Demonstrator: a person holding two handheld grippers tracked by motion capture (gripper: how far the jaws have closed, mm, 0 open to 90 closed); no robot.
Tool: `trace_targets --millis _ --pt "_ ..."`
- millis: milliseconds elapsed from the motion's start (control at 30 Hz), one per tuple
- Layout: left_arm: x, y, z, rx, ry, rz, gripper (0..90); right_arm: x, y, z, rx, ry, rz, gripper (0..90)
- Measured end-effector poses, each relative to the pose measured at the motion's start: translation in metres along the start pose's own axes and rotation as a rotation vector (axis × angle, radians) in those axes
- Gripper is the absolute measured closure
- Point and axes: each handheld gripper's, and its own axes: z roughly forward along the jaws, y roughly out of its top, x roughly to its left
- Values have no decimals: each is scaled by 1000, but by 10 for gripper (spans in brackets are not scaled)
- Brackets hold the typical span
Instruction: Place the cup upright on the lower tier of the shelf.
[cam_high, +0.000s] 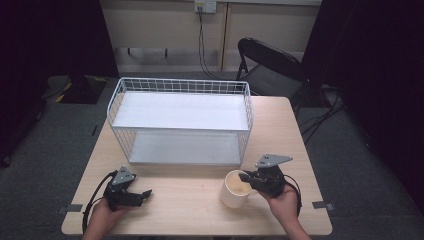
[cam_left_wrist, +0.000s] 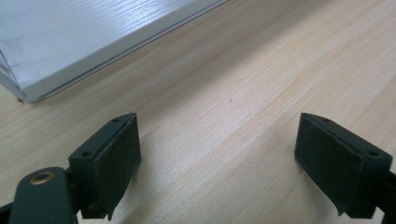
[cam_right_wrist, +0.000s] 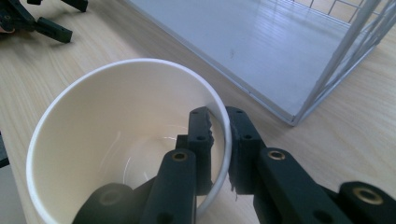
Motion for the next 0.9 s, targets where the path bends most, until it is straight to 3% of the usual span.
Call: trace_targets --millis 367,900 --pt "0 0 0 1 0 4 132 4 12 12 8 3 -5 816" --pt "0 0 0 1 -5 -3 129 11 29 27 5 -34 -12 817"
